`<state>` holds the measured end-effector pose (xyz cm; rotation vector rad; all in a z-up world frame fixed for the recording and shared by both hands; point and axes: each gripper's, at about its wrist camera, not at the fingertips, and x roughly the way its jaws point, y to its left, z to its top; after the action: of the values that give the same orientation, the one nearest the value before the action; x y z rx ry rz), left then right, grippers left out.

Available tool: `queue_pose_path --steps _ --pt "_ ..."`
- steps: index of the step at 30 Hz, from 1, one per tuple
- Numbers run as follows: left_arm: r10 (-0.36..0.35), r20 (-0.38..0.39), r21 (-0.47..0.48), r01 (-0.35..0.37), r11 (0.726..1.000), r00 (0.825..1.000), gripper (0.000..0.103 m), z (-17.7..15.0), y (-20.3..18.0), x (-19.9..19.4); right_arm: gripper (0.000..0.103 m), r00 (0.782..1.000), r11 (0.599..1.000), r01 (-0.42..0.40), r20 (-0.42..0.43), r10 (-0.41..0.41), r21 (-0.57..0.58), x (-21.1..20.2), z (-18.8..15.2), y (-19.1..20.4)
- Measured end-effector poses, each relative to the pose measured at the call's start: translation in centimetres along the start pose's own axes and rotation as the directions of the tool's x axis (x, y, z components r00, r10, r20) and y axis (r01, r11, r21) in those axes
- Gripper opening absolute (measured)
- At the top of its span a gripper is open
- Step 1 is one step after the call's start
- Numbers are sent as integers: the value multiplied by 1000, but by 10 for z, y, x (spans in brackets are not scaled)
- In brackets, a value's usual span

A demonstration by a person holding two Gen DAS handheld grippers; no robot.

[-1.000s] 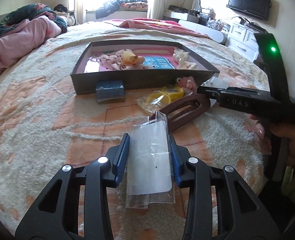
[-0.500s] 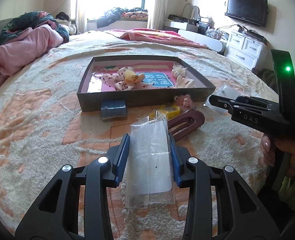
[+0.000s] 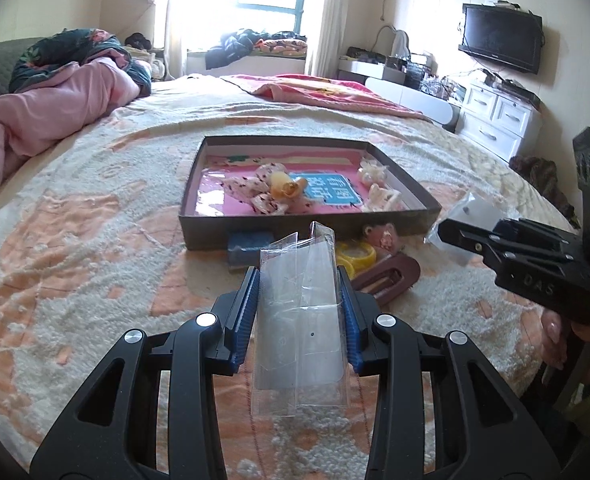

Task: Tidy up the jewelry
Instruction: 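Carry both packets into the tray and open the left tool while the right tool releases its packet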

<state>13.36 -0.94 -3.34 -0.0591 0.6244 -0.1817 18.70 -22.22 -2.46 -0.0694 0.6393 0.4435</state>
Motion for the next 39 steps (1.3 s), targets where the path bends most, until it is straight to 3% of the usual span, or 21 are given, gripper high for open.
queue_pose_path --steps 11,21,39 --pt "57 62 -10 -56 998 996 29 12 24 -7 39 1000 999 -26 6 26 -48 7 13 24" --pt "74 55 -41 -71 997 996 29 20 43 0 39 999 995 -43 18 45 -89 17 29 43" --pt "76 69 -47 -73 996 995 29 53 54 27 39 998 997 -22 62 27 -80 33 60 35"
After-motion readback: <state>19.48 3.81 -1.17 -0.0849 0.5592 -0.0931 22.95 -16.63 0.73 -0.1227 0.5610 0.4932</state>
